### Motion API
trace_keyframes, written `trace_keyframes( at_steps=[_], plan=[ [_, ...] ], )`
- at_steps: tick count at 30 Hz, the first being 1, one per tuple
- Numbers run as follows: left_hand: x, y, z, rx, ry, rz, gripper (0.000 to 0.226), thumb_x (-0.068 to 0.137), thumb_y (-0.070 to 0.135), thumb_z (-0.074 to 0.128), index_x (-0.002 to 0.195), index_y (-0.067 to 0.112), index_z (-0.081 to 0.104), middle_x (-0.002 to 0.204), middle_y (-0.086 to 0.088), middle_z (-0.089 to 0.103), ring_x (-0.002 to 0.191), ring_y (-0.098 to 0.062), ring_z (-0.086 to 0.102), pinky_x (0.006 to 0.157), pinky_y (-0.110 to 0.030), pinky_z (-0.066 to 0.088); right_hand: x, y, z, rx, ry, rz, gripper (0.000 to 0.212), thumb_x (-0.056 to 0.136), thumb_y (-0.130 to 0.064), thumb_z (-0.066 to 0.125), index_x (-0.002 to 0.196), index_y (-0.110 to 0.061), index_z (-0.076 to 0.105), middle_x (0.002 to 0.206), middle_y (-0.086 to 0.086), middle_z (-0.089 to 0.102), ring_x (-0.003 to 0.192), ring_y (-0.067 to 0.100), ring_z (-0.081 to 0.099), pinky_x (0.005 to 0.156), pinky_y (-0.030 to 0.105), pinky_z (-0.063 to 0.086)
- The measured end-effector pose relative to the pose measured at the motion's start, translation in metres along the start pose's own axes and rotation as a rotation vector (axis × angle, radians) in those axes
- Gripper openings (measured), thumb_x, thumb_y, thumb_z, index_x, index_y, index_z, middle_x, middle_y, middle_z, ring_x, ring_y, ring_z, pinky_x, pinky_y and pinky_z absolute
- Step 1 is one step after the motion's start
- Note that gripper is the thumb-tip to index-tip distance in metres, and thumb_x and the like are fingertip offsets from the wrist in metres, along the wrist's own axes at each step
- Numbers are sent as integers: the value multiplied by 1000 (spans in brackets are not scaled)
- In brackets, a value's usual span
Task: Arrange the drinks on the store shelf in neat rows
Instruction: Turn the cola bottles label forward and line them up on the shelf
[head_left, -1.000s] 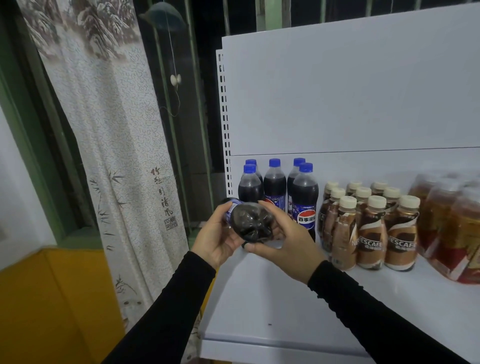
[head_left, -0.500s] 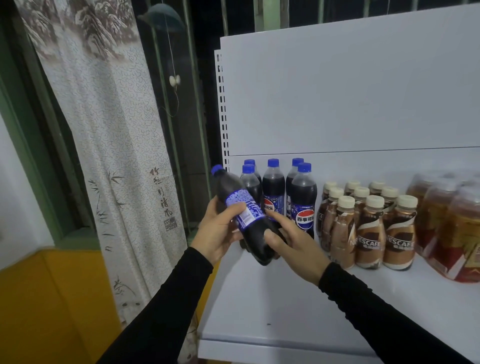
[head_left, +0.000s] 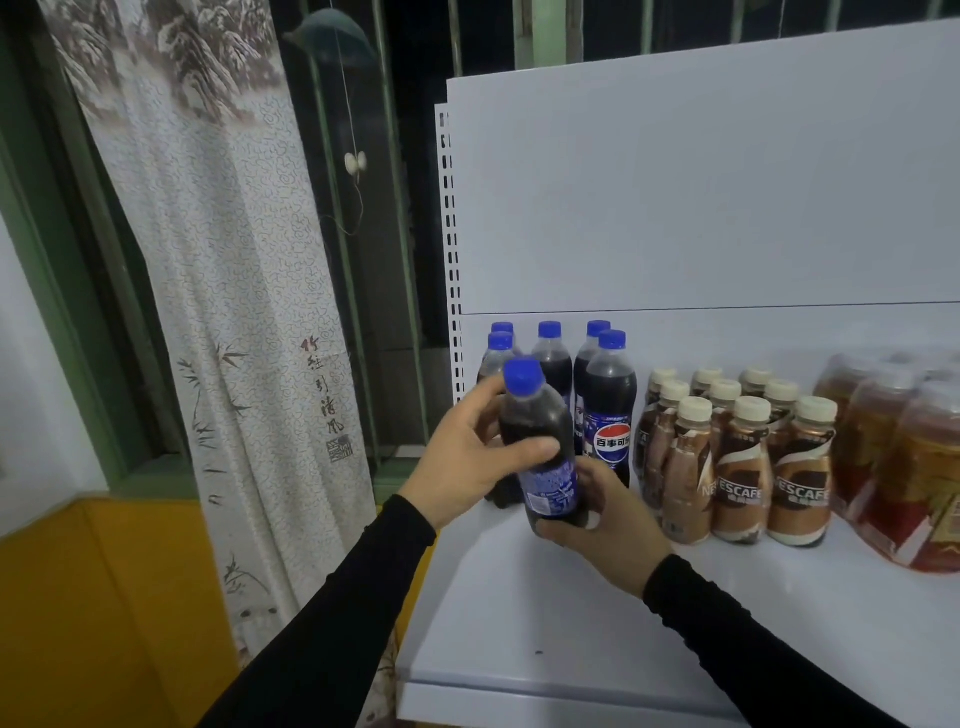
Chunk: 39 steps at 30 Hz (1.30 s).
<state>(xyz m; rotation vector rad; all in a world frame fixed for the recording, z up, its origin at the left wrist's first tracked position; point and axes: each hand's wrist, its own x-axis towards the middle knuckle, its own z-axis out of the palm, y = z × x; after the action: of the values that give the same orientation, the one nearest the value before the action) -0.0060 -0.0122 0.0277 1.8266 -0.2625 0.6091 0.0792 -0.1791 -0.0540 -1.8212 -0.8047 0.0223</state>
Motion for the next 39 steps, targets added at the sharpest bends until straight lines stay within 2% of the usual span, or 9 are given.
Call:
trace_keyframes(
  at_steps=[2, 5, 11, 19, 23, 26, 30, 34, 39],
  plan=[
    [-4, 0, 4, 53, -50, 26, 63, 74, 11, 84, 128, 29, 59, 121, -1, 69, 119, -22, 63, 104, -50, 49, 2, 5, 0, -36, 34, 8, 62, 73, -25, 84, 120, -38, 46, 108, -24, 63, 99, -7, 60, 75, 8, 47],
    [-10, 2, 9, 68, -106, 48, 66, 72, 0, 84, 128, 26, 59, 124, 1, 68, 120, -20, 62, 105, -45, 50, 3, 9, 1, -90, 79, -6, 62, 74, -23, 84, 121, -34, 45, 108, -24, 59, 99, -2, 58, 73, 7, 44],
    [-12, 6, 9, 96, -120, 38, 66, 74, -2, 83, 128, 27, 58, 126, 3, 67, 122, -17, 61, 106, -43, 50, 2, 10, 1, -117, 97, -21, 60, 76, -20, 83, 116, -39, 42, 106, -26, 56, 96, -7, 54, 69, 2, 42],
    [5, 31, 5, 177, 19, 82, 49, 91, 17, 72, 128, 42, 52, 123, 13, 64, 116, -6, 61, 102, -31, 51, -9, 6, 1, -158, 51, -24, 59, 83, -24, 76, 125, -39, 37, 108, -35, 48, 95, -20, 51, 74, -3, 39],
    [23, 42, 2, 431, -88, 94, 48, 92, 25, 71, 136, 35, 55, 125, 6, 65, 111, -8, 62, 99, -29, 52, -13, 5, 1, -205, -26, 7, 65, 89, -28, 70, 135, -42, 25, 119, -34, 38, 110, -9, 41, 74, -6, 31],
    [37, 47, 5, 564, -105, 90, 46, 93, 30, 69, 138, 27, 58, 123, 4, 67, 107, -12, 63, 98, -29, 51, -15, 5, -3, -227, -64, 30, 74, 89, -34, 69, 149, -31, 25, 127, -27, 39, 115, -6, 39, 90, 4, 31],
    [56, 47, 9, 567, -84, 41, 42, 92, 27, 70, 134, 25, 62, 122, 3, 68, 109, -11, 63, 99, -27, 49, -13, 4, -12, -290, -96, 20, 77, 89, -40, 68, 151, -31, 24, 148, -12, 44, 121, -3, 40, 100, 16, 33],
    [76, 41, 13, 586, -61, 7, 40, 91, 26, 71, 130, 22, 65, 125, 1, 68, 112, -13, 62, 103, -31, 48, -19, 12, -28, -481, -191, 87, 90, 86, -60, 60, 156, -26, 14, 158, -4, 31, 140, 12, 34, 108, 21, 26],
    [103, 32, 17, 620, -21, -47, 40, 90, 26, 71, 129, 19, 66, 122, -4, 69, 107, -19, 64, 100, -35, 51, -28, 29, -37, -695, -315, 183, 89, 90, -70, 42, 158, -21, 10, 164, -1, 15, 148, 16, 20, 116, 25, 18]
  ],
)
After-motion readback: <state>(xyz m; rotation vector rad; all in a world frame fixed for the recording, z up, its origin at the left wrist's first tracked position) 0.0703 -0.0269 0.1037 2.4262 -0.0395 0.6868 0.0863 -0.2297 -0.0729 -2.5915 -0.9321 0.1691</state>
